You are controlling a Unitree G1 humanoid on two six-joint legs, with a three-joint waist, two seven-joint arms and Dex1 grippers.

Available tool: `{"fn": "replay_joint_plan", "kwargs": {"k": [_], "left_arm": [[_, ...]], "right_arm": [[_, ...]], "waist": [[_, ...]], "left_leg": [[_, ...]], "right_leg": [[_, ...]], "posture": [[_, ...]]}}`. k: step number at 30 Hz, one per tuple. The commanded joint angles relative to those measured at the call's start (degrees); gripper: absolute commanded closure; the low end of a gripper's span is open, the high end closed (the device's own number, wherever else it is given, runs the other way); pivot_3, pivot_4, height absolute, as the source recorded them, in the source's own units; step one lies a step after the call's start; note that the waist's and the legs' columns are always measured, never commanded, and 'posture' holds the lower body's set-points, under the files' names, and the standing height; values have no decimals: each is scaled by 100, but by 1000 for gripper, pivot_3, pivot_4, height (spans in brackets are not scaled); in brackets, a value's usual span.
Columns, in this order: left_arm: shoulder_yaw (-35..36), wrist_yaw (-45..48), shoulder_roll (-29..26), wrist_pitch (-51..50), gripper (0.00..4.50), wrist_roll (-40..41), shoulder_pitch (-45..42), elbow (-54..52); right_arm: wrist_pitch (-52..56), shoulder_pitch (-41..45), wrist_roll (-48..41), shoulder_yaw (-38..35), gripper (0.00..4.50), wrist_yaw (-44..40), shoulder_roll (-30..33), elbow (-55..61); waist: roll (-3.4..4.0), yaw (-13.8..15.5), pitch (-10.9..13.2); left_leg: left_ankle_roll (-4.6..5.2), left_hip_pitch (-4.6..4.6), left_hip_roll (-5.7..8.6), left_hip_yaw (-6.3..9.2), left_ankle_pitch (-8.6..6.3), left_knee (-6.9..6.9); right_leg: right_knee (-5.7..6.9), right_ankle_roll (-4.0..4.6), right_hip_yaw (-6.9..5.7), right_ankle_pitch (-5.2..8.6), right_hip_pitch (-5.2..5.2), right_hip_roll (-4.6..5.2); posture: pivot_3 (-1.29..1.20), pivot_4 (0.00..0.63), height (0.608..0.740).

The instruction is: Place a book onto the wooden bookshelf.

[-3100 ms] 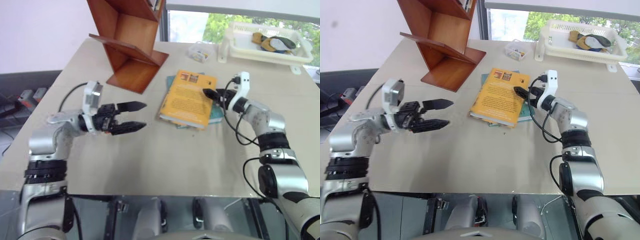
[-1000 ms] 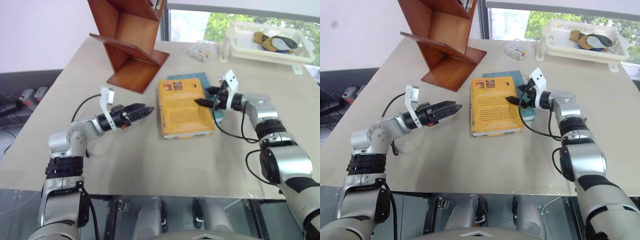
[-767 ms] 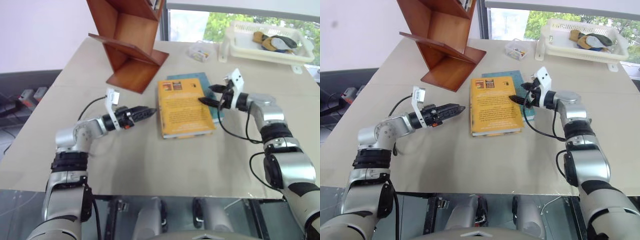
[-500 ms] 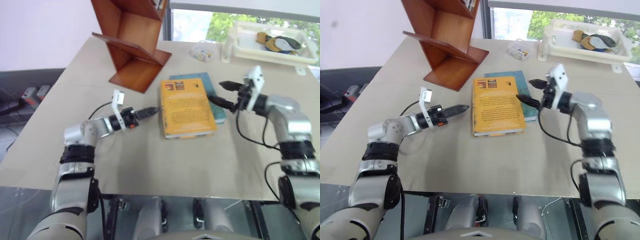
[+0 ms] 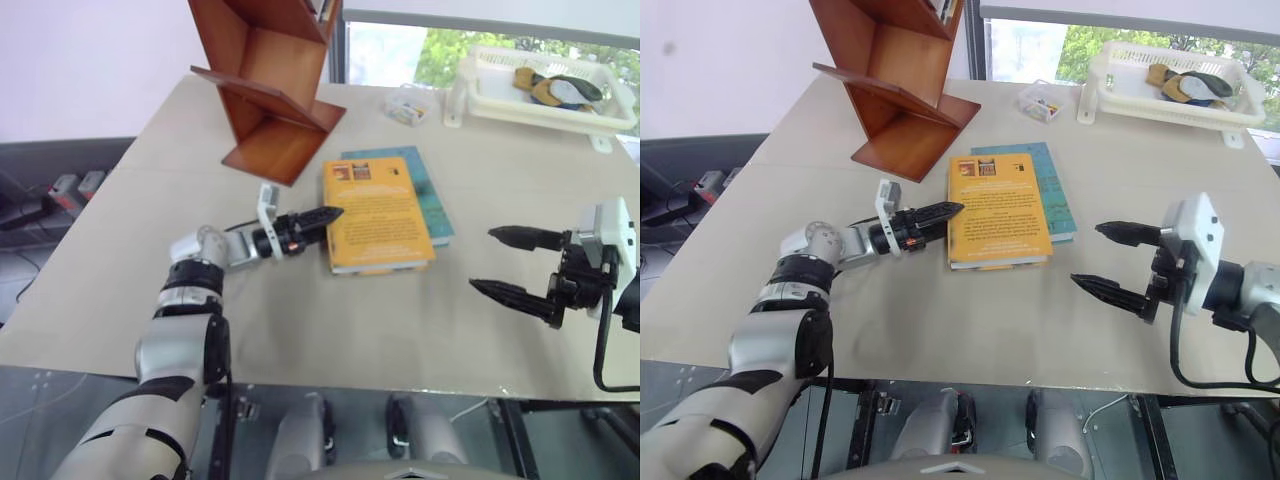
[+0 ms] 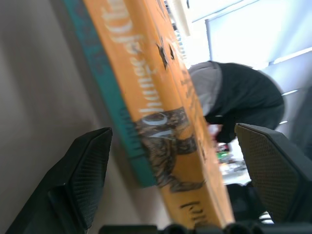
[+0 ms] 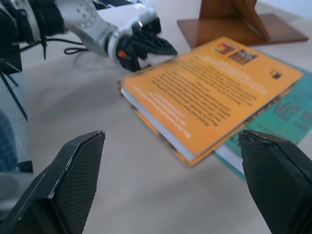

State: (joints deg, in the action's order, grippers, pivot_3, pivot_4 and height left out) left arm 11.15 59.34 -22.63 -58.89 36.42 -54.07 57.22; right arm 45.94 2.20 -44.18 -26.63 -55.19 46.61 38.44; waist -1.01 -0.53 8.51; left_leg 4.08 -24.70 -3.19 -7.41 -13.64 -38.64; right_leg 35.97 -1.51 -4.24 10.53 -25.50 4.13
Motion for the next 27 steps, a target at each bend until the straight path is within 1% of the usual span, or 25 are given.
{"fn": "replay_joint_plan", "kwargs": {"k": [1, 4, 7, 10, 13, 15, 21, 24, 25, 27], "left_arm": [[297, 178, 52, -132, 58, 56, -277, 379], [330, 205, 179, -192, 58, -60, -405, 636], [345, 362, 238, -247, 58, -127, -448, 770], [438, 476, 275, -309, 58, -137, -496, 899], [431, 852, 270, -436, 58, -163, -485, 983], [264, 1154, 277, -479, 58, -310, -416, 995], [56, 1614, 347, -520, 58, -665, -480, 1127], [97, 1632, 384, -405, 865, -779, -550, 1254], [93, 1653, 395, -382, 1276, -818, -560, 1277], [88, 1688, 429, -389, 2276, -875, -584, 1298]], "right_arm": [[-123, -246, -224, -338, 0, 87, 94, 308], [-295, -678, -258, -521, 0, -108, 143, 391], [-577, -1115, -85, -625, 0, -328, 219, 377], [-733, -1394, -48, -661, 0, -420, 277, 328], [-847, -1467, -44, -628, 0, -397, 294, 317], [-930, -1459, 46, -590, 0, -363, 330, 289], [-1003, -1480, 20, -654, 0, -328, 391, 263], [-1018, -1494, 8, -675, 0, -300, 380, 275], [-1024, -1504, 6, -685, 0, -297, 376, 275], [-1034, -1547, 11, -711, 0, -273, 354, 286]], "waist": [[0, 1, 0], [-1, 43, 0], [-2, 115, 1], [-3, 127, 1], [-3, 126, 1], [-3, 126, 1], [-3, 130, 0], [-3, 138, 0], [-3, 138, 0], [-3, 138, 0]], "left_leg": [[0, -2, 1, 0, 0, 0], [2, -6, 3, 1, -2, 0], [6, -8, 8, 0, -4, 0], [8, -8, 8, -1, -5, -2], [9, -6, 5, 1, -6, -3], [9, -5, 3, 2, -6, -8], [9, -7, 4, 3, -6, -11], [10, -9, 5, 4, -7, -11], [10, -9, 5, 5, -7, -11], [10, -9, 6, 5, -7, -11]], "right_leg": [[-1, 1, 0, 0, 0, 1], [-4, 3, 0, -7, -1, 1], [-5, -1, 1, -9, -1, 1], [-7, -3, 2, -3, 0, 1], [-5, 0, 1, 3, 0, 1], [-3, 0, 0, 4, 0, -1], [-3, 4, 0, 3, 1, 0], [-3, 11, -1, -2, 1, 0], [-3, 10, -1, -1, 2, 0], [-3, 10, 0, -1, 2, 1]], "posture": [[0, 150, 712], [0, 150, 712], [0, 150, 712], [0, 150, 712], [0, 150, 712], [0, 150, 712], [0, 150, 712], [0, 150, 712], [0, 150, 712], [0, 150, 712]]}}
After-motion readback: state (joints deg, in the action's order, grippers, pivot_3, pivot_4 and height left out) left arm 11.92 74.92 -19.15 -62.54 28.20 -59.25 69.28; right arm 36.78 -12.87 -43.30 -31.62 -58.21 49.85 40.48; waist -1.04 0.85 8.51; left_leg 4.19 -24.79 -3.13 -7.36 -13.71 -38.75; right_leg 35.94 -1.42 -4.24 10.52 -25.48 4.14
